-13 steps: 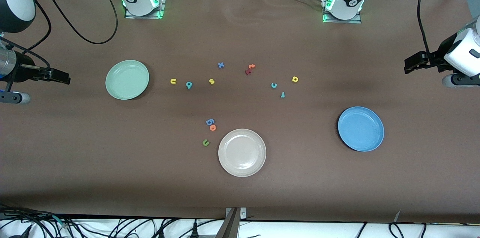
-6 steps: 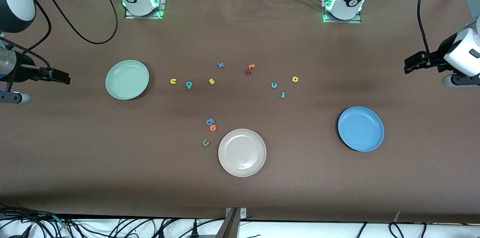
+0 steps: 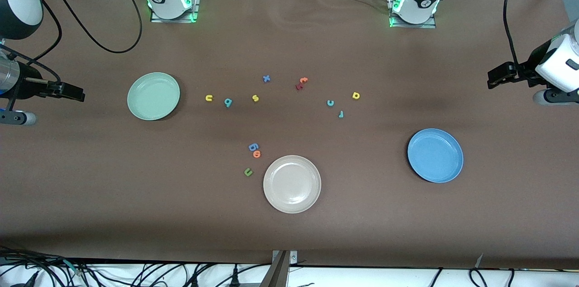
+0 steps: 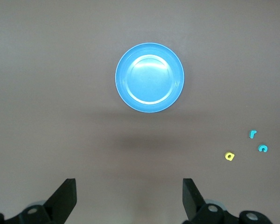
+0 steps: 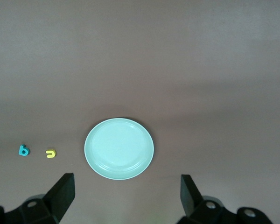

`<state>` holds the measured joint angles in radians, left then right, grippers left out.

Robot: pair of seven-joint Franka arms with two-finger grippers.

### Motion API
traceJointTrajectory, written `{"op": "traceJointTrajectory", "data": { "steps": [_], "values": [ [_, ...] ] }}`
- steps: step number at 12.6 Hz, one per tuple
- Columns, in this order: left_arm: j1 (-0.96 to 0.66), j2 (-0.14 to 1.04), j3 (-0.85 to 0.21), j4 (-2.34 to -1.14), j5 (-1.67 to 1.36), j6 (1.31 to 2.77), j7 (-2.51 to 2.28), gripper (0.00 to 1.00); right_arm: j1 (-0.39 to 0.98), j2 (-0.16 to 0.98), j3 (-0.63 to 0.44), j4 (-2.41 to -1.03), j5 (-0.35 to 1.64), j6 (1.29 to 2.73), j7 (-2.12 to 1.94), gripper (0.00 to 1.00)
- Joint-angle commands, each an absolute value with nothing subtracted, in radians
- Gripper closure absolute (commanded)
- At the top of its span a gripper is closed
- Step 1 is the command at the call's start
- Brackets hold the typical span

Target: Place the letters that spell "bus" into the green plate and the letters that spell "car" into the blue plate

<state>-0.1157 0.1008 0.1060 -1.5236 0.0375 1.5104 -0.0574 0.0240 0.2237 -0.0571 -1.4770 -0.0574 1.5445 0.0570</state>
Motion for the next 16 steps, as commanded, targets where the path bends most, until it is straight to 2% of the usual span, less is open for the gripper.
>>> {"op": "traceJointTrajectory", "data": {
  "steps": [1, 12, 16],
  "values": [
    [-0.123, 0.095, 0.107, -1.531, 0.057, 1.52, -0.043, 0.0, 0.018, 0.216, -0.049, -1.474, -0.06, 1.54, 0.055, 0.0],
    [-0.123, 0.097, 0.106, -1.531, 0.057, 1.52, -0.043, 0.0, 0.023, 0.215, -0.046, -1.476, -0.06, 1.531, 0.071, 0.0],
    [-0.123, 0.097, 0.106, -1.531, 0.057, 1.52, -0.043, 0.0, 0.1, 0.219, -0.048, -1.482, -0.071, 1.532, 0.107, 0.0]
  ]
}}
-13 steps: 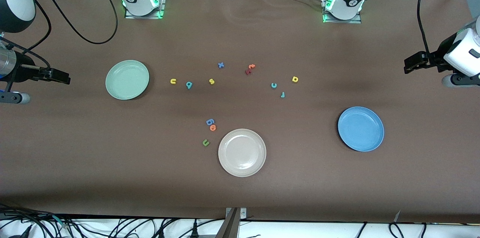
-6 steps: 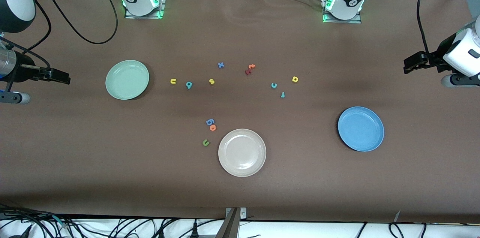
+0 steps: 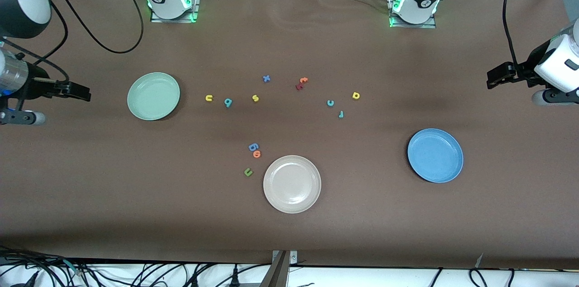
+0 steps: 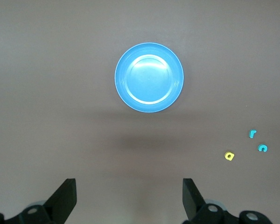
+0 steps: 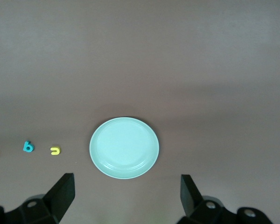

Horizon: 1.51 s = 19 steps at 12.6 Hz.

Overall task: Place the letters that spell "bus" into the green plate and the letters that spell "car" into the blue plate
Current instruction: 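Grasp the cyan b with the right gripper while the left gripper approaches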

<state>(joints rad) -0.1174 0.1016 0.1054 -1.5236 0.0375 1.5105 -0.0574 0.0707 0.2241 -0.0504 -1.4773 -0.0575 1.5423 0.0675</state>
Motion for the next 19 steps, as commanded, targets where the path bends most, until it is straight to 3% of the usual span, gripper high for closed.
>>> {"op": "traceJointTrajectory", "data": {
  "steps": [1, 6, 10, 12, 19],
  "values": [
    [-0.123, 0.097, 0.106, -1.531, 0.057, 1.52, -0.043, 0.0, 0.118, 0.232, -0.046, -1.482, -0.064, 1.534, 0.165, 0.0],
    [-0.127, 0.106, 0.106, -1.531, 0.057, 1.52, -0.043, 0.0, 0.23, 0.296, -0.046, -1.515, 0.004, 1.569, 0.331, 0.01],
    [-0.133, 0.109, 0.104, -1.525, 0.057, 1.522, -0.043, 0.0, 0.305, 0.29, -0.045, -1.727, 0.051, 1.747, 0.522, 0.01],
    [-0.135, 0.109, 0.103, -1.52, 0.057, 1.522, -0.041, 0.0, 0.316, 0.281, 0.012, -1.826, 0.051, 1.805, 0.616, 0.01],
    [-0.138, 0.123, 0.103, -1.516, 0.037, 1.52, -0.04, 0.0, 0.316, 0.296, 0.156, -2.175, 0.052, 2.273, 0.885, 0.01]
  ]
}}
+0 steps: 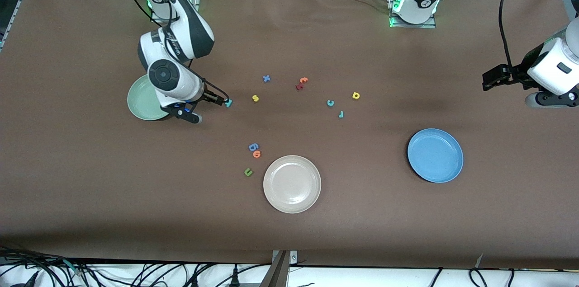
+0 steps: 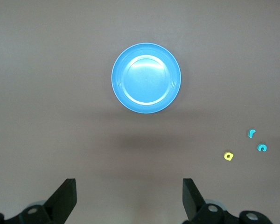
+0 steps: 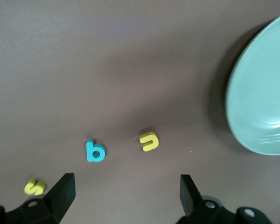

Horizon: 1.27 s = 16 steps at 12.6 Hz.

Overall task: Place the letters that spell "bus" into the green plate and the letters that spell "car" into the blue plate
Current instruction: 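Grasp the cyan b with the right gripper while the left gripper approaches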

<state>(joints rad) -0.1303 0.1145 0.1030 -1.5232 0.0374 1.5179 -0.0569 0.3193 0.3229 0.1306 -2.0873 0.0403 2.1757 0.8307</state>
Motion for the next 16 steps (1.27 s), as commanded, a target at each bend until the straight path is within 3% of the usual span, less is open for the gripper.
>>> {"op": "traceJointTrajectory", "data": {
  "steps": [1, 7, 8, 10, 11, 13, 16],
  "values": [
    [-0.14, 0.126, 0.103, -1.517, 0.035, 1.519, -0.041, 0.0, 0.314, 0.307, 0.167, -2.206, 0.052, 2.33, 0.935, 0.01],
    [-0.205, 0.236, 0.08, -1.529, -0.1, 1.522, -0.041, 0.01, 0.314, 0.417, 0.215, -2.217, 0.052, 2.512, 1.101, 0.04],
    [-0.231, 0.264, 0.066, -1.531, -0.098, 1.523, -0.044, 0.0, 0.314, 0.42, 0.213, -2.217, 0.052, 2.52, 1.101, 0.13],
    [-0.294, 0.323, 0.061, -1.537, -0.103, 1.537, -0.061, 0.0, 0.314, 0.423, 0.213, -2.218, 0.052, 2.542, 1.095, 0.21],
    [-0.325, 0.346, 0.061, -1.554, -0.107, 1.59, -0.089, 0.0, 0.314, 0.439, 0.213, -2.218, 0.052, 2.566, 1.1, 0.24],
    [-0.354, 0.345, 0.04, -1.674, -0.12, 1.749, -0.104, 0.0, 0.314, 0.454, 0.215, -2.223, 0.052, 2.6, 1.098, 0.44],
    [-0.367, 0.339, -0.041, -1.863, -0.109, 1.976, -0.104, 0.0, 0.314, 0.451, 0.215, -2.223, 0.052, 2.611, 1.095, 0.46]
  ]
}}
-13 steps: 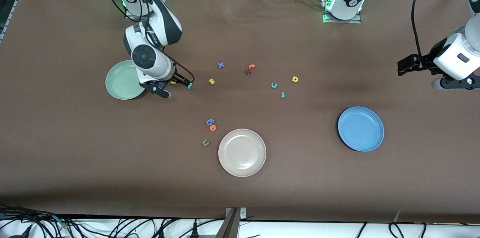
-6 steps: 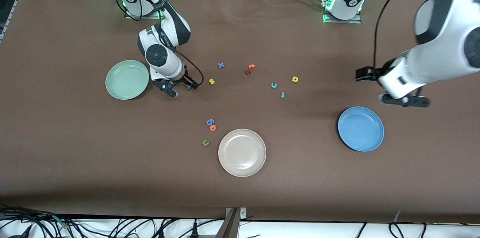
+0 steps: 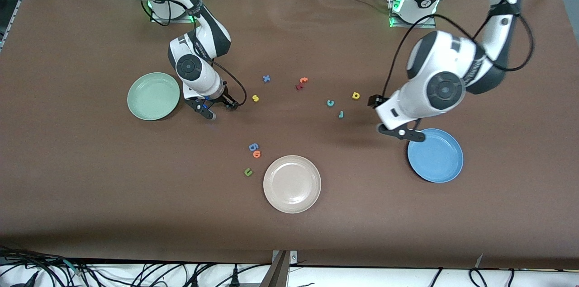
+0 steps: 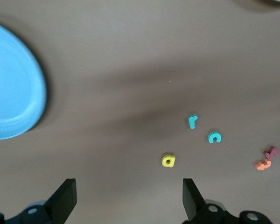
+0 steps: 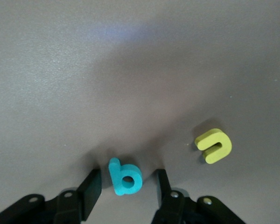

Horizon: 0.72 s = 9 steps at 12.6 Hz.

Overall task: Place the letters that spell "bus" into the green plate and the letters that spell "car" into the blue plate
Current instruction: 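Drop the b on the green plate while the left gripper grasps the a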

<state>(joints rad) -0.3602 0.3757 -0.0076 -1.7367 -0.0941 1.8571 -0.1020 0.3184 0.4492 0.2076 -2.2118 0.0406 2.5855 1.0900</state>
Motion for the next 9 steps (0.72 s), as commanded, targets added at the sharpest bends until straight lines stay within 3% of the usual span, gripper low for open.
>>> {"op": "traceJointTrajectory", "data": {
  "steps": [1, 2, 4, 7, 9],
  "values": [
    [-0.365, 0.322, -0.066, -1.944, -0.109, 2.085, -0.104, 0.0, 0.314, 0.453, 0.213, -2.224, 0.051, 2.632, 1.095, 0.46],
    [-0.367, 0.299, -0.084, -2.039, -0.107, 2.209, -0.103, 0.0, 0.314, 0.454, 0.213, -2.224, 0.051, 2.638, 1.094, 0.48],
    [-0.364, 0.276, -0.124, -2.205, -0.107, 2.438, -0.094, 0.0, 0.314, 0.456, 0.213, -2.226, 0.051, 2.637, 1.088, 0.81],
    [-0.367, 0.276, -0.163, -2.341, -0.055, 2.641, -0.091, 0.0, 0.314, 0.454, 0.213, -2.226, 0.051, 2.626, 1.088, 1.0],
    [-0.361, 0.272, -0.184, -2.376, -0.01, 2.663, -0.089, 0.0, 0.314, 0.418, 0.212, -2.218, 0.052, 2.585, 1.089, 1.0]
  ]
}}
